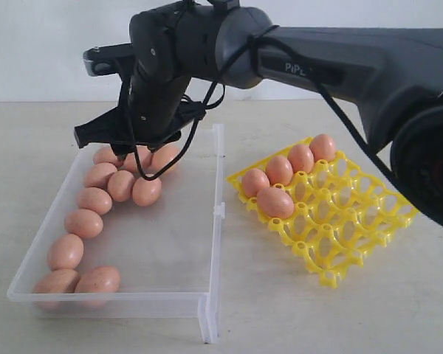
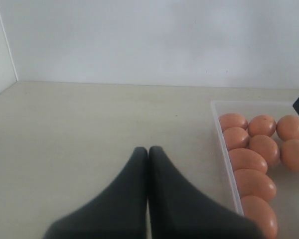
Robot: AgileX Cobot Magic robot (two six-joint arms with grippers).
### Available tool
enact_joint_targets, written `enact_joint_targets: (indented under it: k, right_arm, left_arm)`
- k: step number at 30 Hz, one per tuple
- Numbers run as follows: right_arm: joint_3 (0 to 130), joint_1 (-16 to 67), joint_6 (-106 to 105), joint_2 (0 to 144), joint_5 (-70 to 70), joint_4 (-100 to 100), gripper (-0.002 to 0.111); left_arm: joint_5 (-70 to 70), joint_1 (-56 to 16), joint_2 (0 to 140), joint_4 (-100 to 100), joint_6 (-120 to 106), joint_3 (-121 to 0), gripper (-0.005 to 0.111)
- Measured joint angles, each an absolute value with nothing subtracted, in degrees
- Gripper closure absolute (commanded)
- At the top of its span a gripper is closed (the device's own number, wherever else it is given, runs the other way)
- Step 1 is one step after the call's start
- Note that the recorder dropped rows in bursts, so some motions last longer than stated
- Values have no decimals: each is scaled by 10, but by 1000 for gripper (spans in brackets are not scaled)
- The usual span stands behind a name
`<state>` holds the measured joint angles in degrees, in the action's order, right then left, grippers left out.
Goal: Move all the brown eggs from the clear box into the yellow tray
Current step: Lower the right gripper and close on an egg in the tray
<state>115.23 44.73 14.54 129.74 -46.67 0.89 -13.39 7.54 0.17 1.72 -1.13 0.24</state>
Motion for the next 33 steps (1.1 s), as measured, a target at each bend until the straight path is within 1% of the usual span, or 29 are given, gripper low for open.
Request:
enact_joint_targets:
  k: [4, 7, 21, 22, 24, 26, 28, 33]
  right_arm:
    - [1152, 433, 235, 1321, -450, 15, 57]
    - [1152, 421, 259, 1341, -451, 38, 57]
    - [1152, 414, 264, 1386, -418, 114, 57]
    - [1152, 414, 264, 1387, -416, 116, 60]
    - [1152, 414, 266, 1387, -414, 117, 71]
    - [1153, 414, 268, 1388, -412, 117, 92]
    - [1153, 414, 269, 1388, -412, 117, 108]
    - [1153, 413, 269, 1388, -412, 121, 108]
  left_arm:
    - [-134, 75, 2, 17, -11, 2, 111]
    - [-134, 75, 2, 17, -11, 2, 111]
    - [-134, 75, 2, 17, -11, 2, 111]
    - [-134, 75, 2, 17, -11, 2, 111]
    - [-134, 75, 2, 17, -11, 2, 111]
    - [-134, 75, 2, 17, -11, 2, 111]
    - [-134, 75, 2, 17, -11, 2, 111]
    - [-134, 75, 2, 17, -11, 2, 111]
